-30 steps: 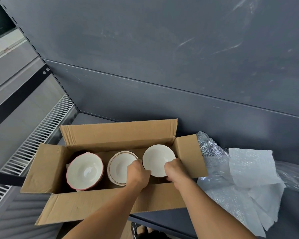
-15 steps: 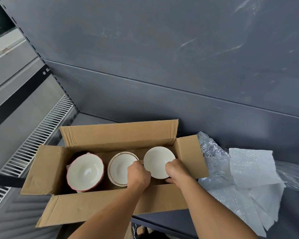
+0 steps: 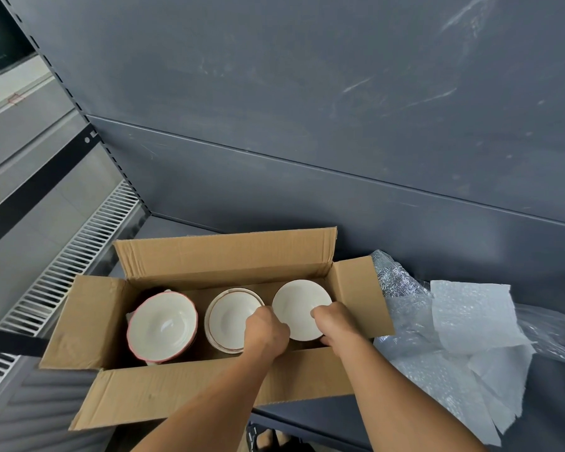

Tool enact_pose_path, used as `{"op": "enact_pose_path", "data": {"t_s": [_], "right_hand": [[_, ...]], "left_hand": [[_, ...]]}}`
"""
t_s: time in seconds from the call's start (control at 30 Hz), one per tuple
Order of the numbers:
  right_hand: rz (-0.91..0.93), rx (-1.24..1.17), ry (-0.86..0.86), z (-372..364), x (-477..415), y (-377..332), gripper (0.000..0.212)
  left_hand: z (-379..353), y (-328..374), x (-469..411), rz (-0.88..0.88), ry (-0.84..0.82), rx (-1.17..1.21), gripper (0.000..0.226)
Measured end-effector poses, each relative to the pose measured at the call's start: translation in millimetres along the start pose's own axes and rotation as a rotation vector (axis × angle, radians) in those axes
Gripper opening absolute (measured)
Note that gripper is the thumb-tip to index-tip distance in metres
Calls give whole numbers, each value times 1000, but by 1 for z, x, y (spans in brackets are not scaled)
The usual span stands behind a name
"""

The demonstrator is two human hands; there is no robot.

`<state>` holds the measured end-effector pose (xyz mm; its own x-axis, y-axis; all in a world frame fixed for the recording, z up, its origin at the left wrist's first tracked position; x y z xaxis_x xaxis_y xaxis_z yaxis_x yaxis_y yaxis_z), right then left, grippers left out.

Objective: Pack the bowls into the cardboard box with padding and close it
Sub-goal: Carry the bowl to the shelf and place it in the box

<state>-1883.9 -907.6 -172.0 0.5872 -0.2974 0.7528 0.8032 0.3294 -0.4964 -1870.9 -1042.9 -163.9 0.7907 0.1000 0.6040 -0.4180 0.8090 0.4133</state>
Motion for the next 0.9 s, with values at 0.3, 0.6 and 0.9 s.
{"op": "enact_pose_path", "data": {"t_s": [0.3, 0.6, 0.9], "right_hand": [[83, 186, 66, 8, 14, -4, 37], [168, 381, 123, 18, 41, -4, 33], [384, 384, 242, 29, 52, 16, 37]], "left_hand": [[0, -5, 4, -3, -23, 93, 30], [6, -12, 10, -85, -26, 7, 29], [10, -6, 23, -176, 6, 83, 36]]}}
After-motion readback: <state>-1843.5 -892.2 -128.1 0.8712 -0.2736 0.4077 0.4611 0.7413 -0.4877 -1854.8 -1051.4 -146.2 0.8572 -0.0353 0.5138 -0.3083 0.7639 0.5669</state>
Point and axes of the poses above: each hand's wrist, its own x-axis away from the middle knuckle, its own z-axis out of the back of the hand, y = z × x, the point moved 1 cm from there along -x, towards the middle knuckle, and after that the axes turned 1 degree about -y, right-handed, at the moved point
